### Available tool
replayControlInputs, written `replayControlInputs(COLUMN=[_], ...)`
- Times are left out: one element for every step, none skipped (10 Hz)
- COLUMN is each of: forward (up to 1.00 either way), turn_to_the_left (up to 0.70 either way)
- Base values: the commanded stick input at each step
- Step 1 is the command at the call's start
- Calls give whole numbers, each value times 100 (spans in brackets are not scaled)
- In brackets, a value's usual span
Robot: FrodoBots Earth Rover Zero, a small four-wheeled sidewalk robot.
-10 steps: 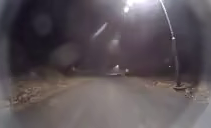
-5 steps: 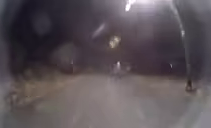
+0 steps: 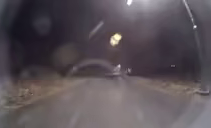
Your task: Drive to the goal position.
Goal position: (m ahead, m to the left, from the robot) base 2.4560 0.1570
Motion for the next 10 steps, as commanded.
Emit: replayControlInputs(forward=[100, 100, 100, 100, 100, 100, 100, 100, 100, 100], turn_to_the_left=[5, 4, 4, 4, 3, 3, 3, 2, 2, 2])
